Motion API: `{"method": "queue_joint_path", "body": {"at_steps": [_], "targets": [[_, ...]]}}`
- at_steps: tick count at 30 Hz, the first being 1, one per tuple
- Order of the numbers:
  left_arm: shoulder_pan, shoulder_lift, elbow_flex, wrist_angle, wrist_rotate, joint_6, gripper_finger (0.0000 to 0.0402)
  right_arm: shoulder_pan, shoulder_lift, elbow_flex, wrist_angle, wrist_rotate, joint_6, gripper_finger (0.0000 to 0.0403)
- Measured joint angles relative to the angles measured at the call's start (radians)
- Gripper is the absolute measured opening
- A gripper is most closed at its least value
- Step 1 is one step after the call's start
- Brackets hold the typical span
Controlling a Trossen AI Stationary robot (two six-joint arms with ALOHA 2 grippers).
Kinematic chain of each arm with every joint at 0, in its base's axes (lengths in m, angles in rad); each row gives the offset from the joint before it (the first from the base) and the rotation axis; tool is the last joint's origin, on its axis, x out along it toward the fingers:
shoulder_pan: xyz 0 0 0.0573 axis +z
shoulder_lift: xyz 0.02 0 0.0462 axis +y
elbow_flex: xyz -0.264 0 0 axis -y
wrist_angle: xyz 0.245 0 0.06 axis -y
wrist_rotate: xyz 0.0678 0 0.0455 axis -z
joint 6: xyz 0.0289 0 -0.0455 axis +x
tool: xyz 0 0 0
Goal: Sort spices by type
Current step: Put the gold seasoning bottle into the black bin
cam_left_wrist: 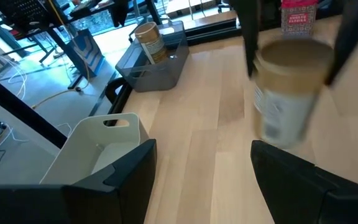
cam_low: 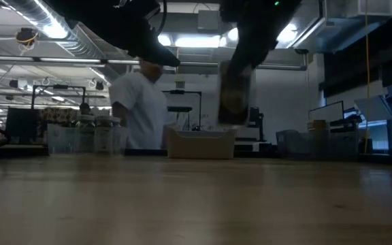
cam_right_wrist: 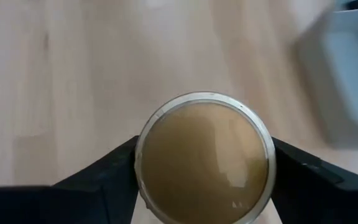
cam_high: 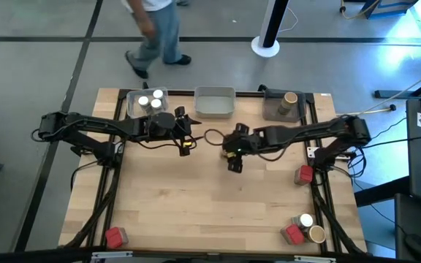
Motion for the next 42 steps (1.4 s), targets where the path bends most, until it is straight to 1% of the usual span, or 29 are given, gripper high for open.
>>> {"method": "queue_joint_path", "body": {"at_steps": [5, 10, 16, 21, 32, 37, 42], "targets": [[0.000, 0.000, 0.000, 0.000, 0.000, 0.000, 0.0244, -0.009, -0.099, 0.000, -0.086, 0.108, 0.003, 0.0282], [0.000, 0.000, 0.000, -0.001, 0.000, 0.000, 0.0244, -0.057, -0.191, 0.000, -0.182, 0.168, 0.028, 0.0282], [0.000, 0.000, 0.000, -0.001, 0.000, 0.000, 0.0244, -0.158, -0.269, 0.000, -0.278, 0.214, 0.036, 0.0282], [0.000, 0.000, 0.000, -0.001, 0.000, 0.000, 0.0244, -0.278, -0.307, 0.000, -0.327, 0.250, 0.035, 0.0282], [0.000, 0.000, 0.000, -0.002, 0.000, 0.000, 0.0244, -0.579, -0.302, 0.000, -0.330, 0.246, 0.002, 0.0282], [0.000, 0.000, 0.000, -0.001, 0.000, 0.000, 0.0244, -0.681, -0.300, -0.037, -0.267, 0.208, 0.007, 0.0282], [0.000, 0.000, 0.000, -0.001, 0.000, 0.000, 0.0244, -0.759, -0.286, -0.098, -0.210, 0.189, 0.062, 0.0282]]}}
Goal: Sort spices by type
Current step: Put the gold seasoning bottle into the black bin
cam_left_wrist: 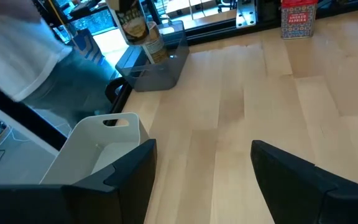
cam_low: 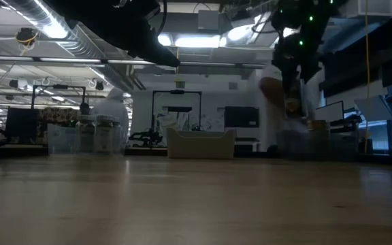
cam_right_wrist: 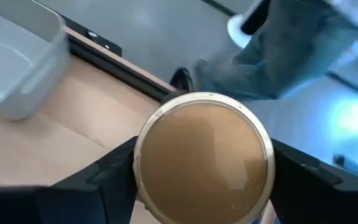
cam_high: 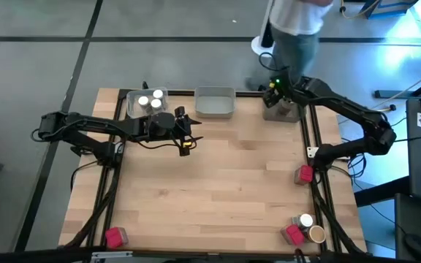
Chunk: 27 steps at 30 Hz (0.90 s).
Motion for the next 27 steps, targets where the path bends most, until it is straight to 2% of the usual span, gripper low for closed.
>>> {"method": "queue_joint_path", "body": {"at_steps": [8, 27], "targets": [[0.000, 0.000, 0.000, 0.000, 0.000, 0.001, 0.0244, -0.060, 0.000, -0.118, 0.144, -0.038, 0.042, 0.0282], [0.000, 0.000, 0.000, 0.002, 0.000, 0.001, 0.0244, -0.066, 0.000, -0.297, 0.318, -0.055, 0.117, 0.0284]]}}
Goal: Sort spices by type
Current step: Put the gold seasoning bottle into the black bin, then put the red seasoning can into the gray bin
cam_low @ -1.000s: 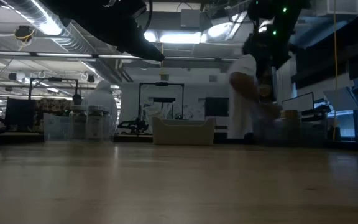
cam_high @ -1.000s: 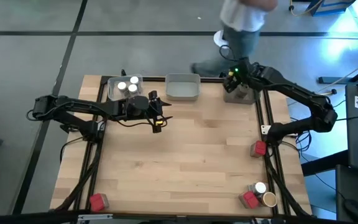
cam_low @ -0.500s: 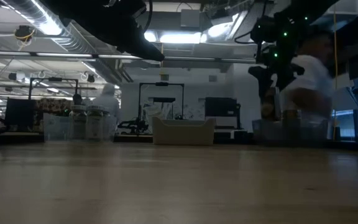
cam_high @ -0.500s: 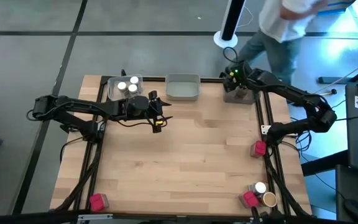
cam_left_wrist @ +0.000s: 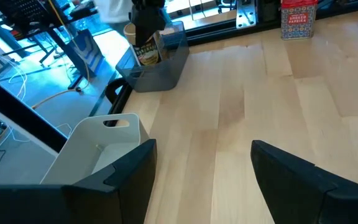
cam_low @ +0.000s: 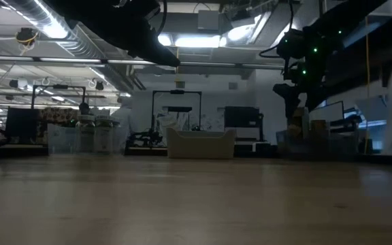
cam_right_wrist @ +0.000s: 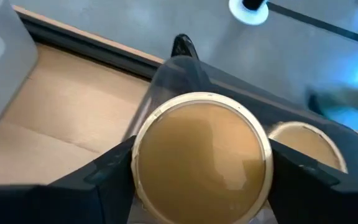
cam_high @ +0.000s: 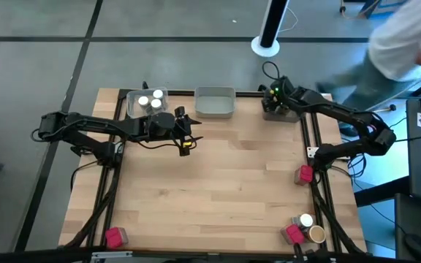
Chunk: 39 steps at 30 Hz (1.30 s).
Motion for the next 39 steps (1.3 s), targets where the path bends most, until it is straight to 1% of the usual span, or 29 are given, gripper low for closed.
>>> {"method": "queue_joint_path", "body": {"at_steps": [8, 13, 21, 24, 26, 30, 33, 39], "targets": [[0.000, 0.000, 0.000, 0.000, 0.000, 0.000, 0.0244, 0.000, 0.000, -0.062, 0.091, -0.026, 0.011, 0.0287], [0.000, 0.000, 0.000, 0.000, 0.000, 0.000, 0.0244, 0.001, 0.000, -0.089, 0.097, -0.026, 0.012, 0.0286], [0.000, 0.000, 0.000, 0.000, 0.000, 0.000, 0.0244, 0.001, 0.000, -0.109, 0.138, -0.026, 0.005, 0.0331], [0.000, 0.000, 0.000, 0.000, 0.000, 0.000, 0.0244, 0.001, 0.000, -0.110, 0.145, -0.029, 0.000, 0.0340], [0.000, 0.000, 0.000, 0.000, 0.000, 0.000, 0.0244, 0.001, 0.000, -0.108, 0.143, -0.031, -0.032, 0.0342], [0.000, 0.000, 0.000, -0.001, 0.000, 0.000, 0.0244, 0.002, -0.009, -0.056, 0.066, -0.032, -0.073, 0.0341], [0.000, 0.000, 0.000, 0.000, 0.000, 0.000, 0.0244, 0.010, -0.030, 0.009, -0.034, -0.034, -0.074, 0.0342], [0.000, 0.000, 0.000, 0.000, 0.000, 0.001, 0.0244, 0.080, -0.087, 0.144, -0.237, -0.033, -0.071, 0.0342]]}}
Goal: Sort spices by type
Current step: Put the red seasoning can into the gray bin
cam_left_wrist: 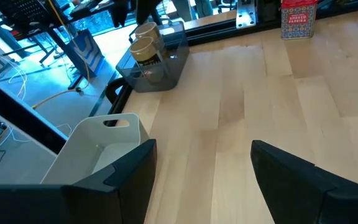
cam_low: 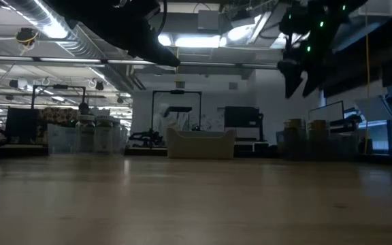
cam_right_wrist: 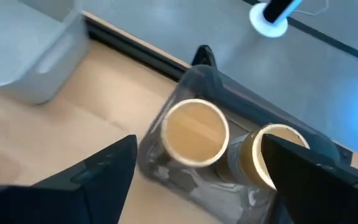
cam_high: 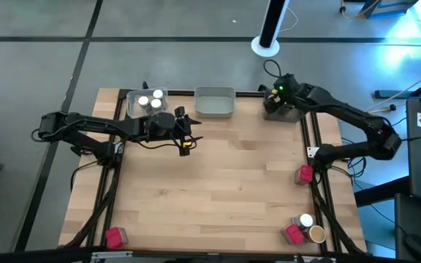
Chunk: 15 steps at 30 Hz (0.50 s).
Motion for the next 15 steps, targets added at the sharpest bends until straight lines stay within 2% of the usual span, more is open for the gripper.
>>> {"method": "queue_joint_path", "body": {"at_steps": [7, 15], "targets": [[0.000, 0.000, 0.000, -0.001, 0.000, -0.001, 0.0244, 0.146, -0.042, 0.097, -0.203, -0.011, 0.066, 0.0342], [0.000, 0.000, 0.000, -0.001, 0.000, -0.001, 0.0244, 0.339, -0.050, 0.110, -0.388, -0.131, 0.195, 0.0342]]}}
